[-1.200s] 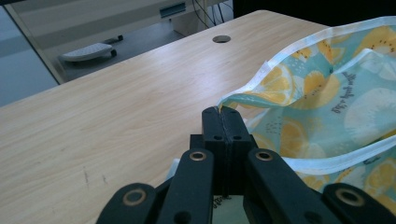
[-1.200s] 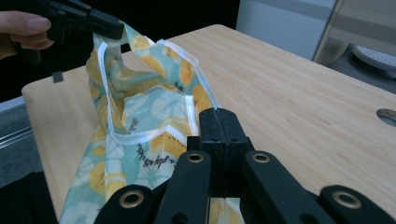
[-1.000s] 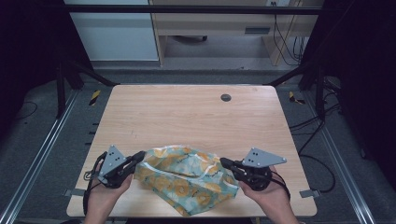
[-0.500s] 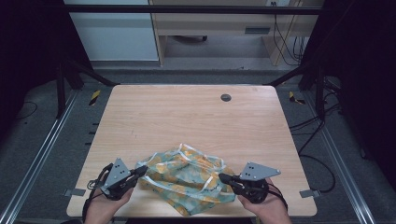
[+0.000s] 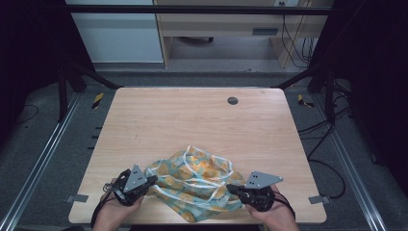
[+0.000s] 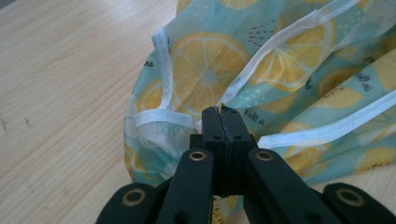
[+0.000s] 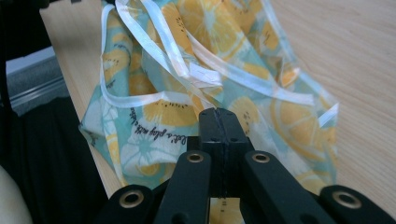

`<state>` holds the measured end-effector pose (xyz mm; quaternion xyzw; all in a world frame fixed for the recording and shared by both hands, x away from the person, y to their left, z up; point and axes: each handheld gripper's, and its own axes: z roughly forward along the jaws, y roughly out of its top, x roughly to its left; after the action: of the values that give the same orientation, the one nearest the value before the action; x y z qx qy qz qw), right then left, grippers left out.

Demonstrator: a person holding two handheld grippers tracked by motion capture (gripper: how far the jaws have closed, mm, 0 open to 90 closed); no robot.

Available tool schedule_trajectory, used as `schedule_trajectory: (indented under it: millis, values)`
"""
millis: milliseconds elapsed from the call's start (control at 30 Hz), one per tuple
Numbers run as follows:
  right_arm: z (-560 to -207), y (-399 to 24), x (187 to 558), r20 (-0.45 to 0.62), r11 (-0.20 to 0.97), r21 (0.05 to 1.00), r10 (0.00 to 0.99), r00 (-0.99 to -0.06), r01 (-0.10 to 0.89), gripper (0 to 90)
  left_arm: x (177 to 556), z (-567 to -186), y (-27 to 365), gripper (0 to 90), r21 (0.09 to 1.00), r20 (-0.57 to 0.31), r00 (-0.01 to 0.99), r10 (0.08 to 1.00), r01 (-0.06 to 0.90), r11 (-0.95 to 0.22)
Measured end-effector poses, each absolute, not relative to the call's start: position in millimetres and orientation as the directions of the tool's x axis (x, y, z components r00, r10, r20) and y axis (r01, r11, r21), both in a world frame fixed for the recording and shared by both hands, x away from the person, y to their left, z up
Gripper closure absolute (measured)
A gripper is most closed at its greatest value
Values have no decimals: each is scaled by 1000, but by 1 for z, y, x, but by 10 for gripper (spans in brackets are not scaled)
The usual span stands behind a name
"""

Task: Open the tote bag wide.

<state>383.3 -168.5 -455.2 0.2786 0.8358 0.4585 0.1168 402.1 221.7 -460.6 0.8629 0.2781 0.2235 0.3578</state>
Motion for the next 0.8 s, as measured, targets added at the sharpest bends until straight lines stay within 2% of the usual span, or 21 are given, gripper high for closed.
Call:
schedule_trajectory:
  millis: [333,667,733,800]
  values:
    - [-468,-171,386,18,508,768,591,-806,390,900,409,-468,220,900,679,233,742,628,338,-651]
    - [-461,-171,383,29,483,791,583,-812,375,900,405,-464,220,865,719,213,745,632,318,-617]
    - [-457,-170,381,25,478,800,577,-816,362,900,402,-461,222,808,733,218,743,633,303,-609]
    - [-450,-168,381,35,461,812,572,-820,356,818,398,-458,223,720,754,213,742,635,289,-590]
